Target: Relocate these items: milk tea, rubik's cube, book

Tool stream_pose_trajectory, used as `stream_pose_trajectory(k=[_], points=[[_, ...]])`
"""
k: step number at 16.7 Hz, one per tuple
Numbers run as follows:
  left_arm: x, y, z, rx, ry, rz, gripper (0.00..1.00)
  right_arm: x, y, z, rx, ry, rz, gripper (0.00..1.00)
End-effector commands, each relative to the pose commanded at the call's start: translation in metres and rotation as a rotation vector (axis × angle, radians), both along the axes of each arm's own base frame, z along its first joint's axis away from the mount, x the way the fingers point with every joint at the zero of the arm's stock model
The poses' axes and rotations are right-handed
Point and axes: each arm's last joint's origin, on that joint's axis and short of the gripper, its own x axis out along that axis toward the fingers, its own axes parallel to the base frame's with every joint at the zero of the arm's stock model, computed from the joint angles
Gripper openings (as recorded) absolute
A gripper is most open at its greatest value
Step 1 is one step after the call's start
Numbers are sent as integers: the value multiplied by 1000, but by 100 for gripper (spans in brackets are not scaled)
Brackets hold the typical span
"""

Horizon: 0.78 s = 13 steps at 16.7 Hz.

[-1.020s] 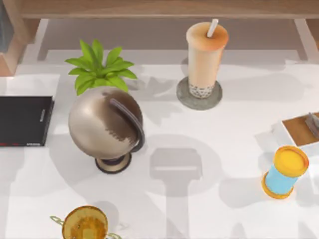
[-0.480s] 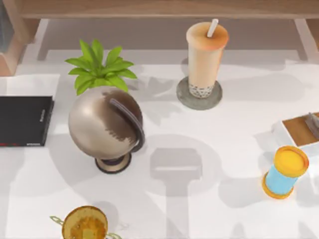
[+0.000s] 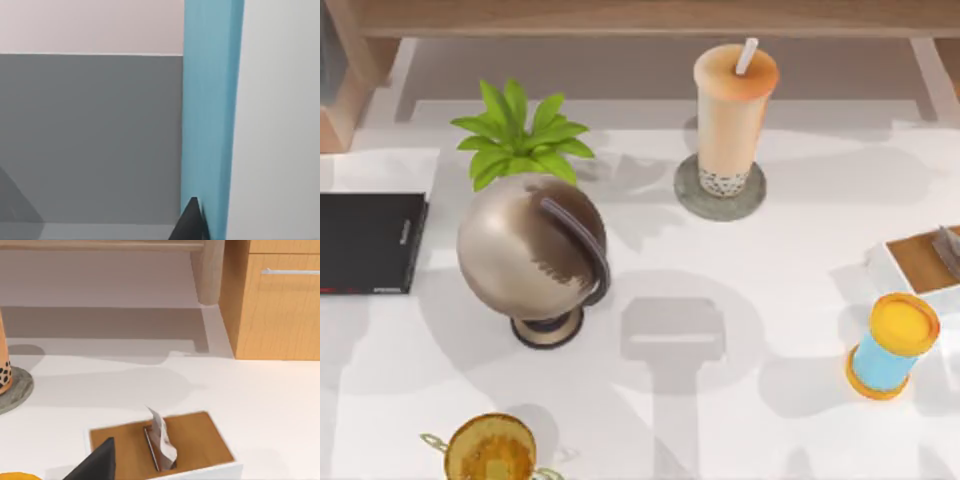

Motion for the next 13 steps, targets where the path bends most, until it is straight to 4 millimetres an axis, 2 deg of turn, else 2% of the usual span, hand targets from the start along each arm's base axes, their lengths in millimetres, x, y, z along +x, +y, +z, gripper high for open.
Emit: stream_pose_trajectory(k=[8,13], points=[[-1,1,1,3,-4,3,0,0,0,0,0,0,0,100],[-19,28,28,39,-127,70,0,0,0,0,0,0,0,100]])
